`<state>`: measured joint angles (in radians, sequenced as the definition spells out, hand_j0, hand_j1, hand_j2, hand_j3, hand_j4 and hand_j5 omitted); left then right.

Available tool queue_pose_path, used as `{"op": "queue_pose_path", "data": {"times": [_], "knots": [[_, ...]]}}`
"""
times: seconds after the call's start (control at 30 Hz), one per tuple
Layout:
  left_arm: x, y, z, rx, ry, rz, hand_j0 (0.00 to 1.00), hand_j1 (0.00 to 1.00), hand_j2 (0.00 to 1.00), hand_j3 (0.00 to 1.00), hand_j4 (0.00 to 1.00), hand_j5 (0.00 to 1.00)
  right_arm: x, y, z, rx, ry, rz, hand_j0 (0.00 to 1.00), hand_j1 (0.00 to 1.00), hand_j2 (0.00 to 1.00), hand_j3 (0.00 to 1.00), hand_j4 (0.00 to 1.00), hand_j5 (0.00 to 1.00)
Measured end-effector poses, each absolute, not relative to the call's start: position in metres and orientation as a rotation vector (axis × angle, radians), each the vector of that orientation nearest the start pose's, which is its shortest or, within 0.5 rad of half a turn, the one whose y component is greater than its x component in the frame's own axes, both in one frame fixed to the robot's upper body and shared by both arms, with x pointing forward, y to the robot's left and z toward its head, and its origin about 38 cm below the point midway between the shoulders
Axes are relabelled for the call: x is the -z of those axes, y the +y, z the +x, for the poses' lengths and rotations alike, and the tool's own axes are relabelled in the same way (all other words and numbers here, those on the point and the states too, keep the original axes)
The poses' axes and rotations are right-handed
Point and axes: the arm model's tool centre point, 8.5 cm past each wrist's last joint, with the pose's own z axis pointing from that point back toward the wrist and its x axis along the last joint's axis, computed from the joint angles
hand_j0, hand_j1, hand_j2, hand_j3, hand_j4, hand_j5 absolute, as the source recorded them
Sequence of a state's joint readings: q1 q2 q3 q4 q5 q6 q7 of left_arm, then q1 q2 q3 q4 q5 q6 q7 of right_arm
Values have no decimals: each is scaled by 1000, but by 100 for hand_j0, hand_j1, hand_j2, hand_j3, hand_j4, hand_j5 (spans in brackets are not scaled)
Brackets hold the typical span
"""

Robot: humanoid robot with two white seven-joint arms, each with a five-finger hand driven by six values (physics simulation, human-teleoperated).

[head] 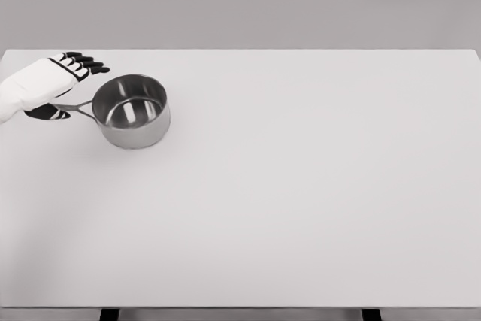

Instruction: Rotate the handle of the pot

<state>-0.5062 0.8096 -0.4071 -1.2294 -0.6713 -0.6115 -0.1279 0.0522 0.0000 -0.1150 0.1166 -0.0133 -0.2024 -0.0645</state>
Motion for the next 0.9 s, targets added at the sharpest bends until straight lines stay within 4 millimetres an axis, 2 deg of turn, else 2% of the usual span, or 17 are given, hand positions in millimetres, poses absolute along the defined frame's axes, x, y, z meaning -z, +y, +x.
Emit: {"op": "queue_pose_path", "data": {"times": [0.53, 0.9], "knots": [[-196, 396, 453, 1812, -1438, 829, 100, 100, 100, 100, 100, 100, 255, -275, -53, 128, -35, -162, 100, 100, 100, 100, 100, 100], [-207, 395, 459, 1813, -1447, 856, 100, 100, 100, 100, 100, 100, 255, -275, -53, 128, -35, -162, 100, 100, 100, 100, 100, 100]]}}
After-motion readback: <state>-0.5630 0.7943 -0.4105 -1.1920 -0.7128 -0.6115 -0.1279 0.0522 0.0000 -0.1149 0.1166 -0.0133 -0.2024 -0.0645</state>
